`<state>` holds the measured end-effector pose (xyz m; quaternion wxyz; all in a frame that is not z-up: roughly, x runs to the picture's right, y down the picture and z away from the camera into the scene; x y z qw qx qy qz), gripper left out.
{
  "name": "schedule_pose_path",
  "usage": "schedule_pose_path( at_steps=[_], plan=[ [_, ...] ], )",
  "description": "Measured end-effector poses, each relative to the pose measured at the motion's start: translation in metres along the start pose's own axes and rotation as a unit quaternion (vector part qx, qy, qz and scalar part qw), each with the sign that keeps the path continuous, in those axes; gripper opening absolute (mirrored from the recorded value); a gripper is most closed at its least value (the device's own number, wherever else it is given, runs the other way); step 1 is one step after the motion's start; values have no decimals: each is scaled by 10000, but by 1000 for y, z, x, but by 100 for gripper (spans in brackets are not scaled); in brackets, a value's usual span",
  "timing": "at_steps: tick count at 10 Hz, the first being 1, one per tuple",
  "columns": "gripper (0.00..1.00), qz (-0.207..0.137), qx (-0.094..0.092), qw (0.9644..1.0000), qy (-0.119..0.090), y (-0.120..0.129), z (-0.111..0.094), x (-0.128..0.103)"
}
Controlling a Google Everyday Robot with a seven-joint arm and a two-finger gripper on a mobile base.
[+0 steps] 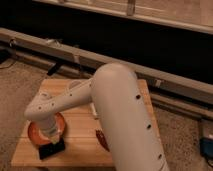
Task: Drag the ceramic bowl in a circle
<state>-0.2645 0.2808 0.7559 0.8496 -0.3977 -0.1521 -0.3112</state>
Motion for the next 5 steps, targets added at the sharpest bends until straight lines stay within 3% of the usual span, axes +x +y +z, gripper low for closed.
schedule_pose_path(
  at_steps=[3,5],
  plan=[
    [0,322,-184,9993,0,41,6,21],
    [0,720,-210,9972,35,60,5,50]
  ],
)
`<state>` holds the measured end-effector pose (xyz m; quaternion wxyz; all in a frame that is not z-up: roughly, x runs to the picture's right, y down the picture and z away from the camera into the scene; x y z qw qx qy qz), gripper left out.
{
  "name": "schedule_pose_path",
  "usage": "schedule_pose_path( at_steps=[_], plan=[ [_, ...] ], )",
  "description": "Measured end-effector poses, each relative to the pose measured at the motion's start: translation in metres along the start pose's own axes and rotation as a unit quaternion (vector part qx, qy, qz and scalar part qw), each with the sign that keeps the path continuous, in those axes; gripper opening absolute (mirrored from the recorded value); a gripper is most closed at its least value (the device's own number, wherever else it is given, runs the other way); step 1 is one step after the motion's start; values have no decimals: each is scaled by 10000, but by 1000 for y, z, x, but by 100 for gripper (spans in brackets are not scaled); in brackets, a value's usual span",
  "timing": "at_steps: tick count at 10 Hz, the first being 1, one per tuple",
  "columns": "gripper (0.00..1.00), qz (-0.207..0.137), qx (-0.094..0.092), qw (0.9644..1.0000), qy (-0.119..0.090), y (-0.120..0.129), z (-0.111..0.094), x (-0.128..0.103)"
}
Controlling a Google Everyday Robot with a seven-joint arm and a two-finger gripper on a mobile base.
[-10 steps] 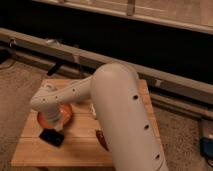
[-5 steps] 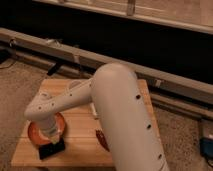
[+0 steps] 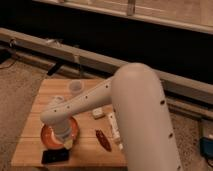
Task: Drag the ceramic bowl in a circle
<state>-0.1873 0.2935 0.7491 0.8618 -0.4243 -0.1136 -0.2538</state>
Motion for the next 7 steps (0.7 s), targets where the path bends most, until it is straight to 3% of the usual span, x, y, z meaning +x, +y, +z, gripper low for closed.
schedule_pose_path(
  at_steps=[4,7],
  plan=[
    [0,700,33,9975,93,-10,-13,63],
    [0,780,11,9968,178,-39,-20,72]
  ],
)
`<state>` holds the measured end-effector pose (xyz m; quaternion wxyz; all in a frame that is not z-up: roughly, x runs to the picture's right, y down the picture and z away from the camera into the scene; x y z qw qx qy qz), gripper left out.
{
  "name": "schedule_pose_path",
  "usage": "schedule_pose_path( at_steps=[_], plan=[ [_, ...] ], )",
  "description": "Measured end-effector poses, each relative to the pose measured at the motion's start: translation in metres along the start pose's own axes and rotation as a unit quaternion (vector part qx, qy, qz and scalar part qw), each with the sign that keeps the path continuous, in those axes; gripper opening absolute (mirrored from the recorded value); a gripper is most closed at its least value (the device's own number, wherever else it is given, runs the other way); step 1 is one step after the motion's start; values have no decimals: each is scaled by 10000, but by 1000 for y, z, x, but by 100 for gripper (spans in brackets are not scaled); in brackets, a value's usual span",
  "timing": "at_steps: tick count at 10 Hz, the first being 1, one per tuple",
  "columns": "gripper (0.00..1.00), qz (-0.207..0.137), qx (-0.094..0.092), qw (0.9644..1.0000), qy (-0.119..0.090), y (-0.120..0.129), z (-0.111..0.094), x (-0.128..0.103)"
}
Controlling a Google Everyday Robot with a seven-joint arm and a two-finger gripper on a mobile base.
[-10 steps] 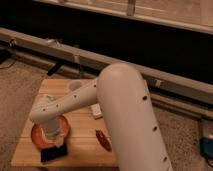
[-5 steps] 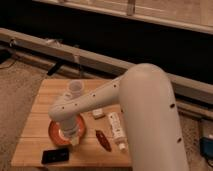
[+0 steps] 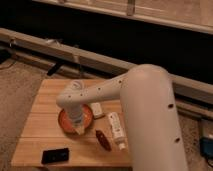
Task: Drag the ceramic bowl in a circle
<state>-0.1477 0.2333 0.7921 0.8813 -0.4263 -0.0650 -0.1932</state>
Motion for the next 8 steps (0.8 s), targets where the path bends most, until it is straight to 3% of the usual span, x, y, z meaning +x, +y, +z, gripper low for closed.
schedule_pose_path(
  at_steps=[5,8],
  plan=[
    [0,-545,-37,9984,159,-48,-4,-65],
    [0,-1082,-33,9938,245,-46,-4,-116]
  ],
)
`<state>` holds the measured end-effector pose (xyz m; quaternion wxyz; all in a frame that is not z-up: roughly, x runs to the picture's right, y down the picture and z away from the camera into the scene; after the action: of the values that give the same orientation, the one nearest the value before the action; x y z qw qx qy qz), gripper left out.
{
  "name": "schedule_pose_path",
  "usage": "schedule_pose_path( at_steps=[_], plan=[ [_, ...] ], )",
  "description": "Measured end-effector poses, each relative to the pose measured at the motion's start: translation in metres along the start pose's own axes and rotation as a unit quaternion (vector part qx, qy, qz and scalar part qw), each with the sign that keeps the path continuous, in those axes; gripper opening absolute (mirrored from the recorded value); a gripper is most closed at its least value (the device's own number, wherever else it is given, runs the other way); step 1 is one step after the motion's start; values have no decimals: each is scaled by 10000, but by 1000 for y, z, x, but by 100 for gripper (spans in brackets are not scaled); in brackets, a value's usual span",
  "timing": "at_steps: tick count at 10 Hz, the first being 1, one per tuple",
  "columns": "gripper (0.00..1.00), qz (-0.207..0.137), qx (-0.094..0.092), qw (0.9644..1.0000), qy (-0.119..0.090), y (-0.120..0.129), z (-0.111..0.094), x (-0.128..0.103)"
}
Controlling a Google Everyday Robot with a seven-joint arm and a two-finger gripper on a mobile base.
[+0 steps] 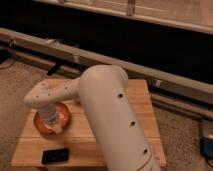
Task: Drag the ceramic bowl in a circle
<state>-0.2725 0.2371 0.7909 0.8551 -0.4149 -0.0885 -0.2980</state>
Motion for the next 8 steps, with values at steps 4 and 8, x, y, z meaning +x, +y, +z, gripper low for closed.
schedule_pose_path(
  at_steps=[4,8],
  plan=[
    [0,-612,68,9981,51,30,-3,-47],
    [0,-343,62,9994,-40,70,4,-15]
  ],
)
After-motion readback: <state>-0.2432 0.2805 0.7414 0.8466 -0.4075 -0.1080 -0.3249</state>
